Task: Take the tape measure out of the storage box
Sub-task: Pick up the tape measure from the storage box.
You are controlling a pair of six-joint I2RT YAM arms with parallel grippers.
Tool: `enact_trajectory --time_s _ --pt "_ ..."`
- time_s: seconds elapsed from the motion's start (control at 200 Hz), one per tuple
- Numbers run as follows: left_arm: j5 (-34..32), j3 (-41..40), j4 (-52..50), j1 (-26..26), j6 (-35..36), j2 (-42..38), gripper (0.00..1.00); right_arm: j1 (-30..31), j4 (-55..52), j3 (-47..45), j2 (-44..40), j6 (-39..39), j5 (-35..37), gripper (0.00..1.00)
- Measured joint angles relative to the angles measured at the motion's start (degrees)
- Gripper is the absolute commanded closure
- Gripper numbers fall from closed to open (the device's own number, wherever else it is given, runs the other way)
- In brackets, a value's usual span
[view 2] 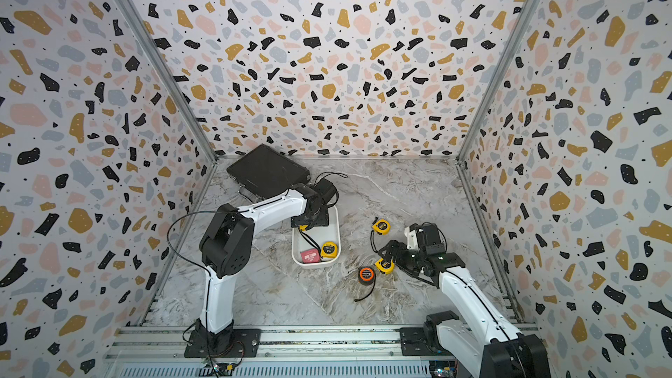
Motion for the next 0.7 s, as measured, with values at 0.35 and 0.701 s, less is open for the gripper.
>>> enact_trajectory --time_s 0.35,0.701 --pt "0.07 -1.64 1.99 0.39 -2.21 0.02 0.13 0.0 -0.04 0.04 0.57 -0.81 -0.02 0.14" --pt "1.42 -1.64 3.21 0.85 -2.58 1.51 0.15 0.0 0.0 0.94 1.4 -1.14 -0.02 0.14"
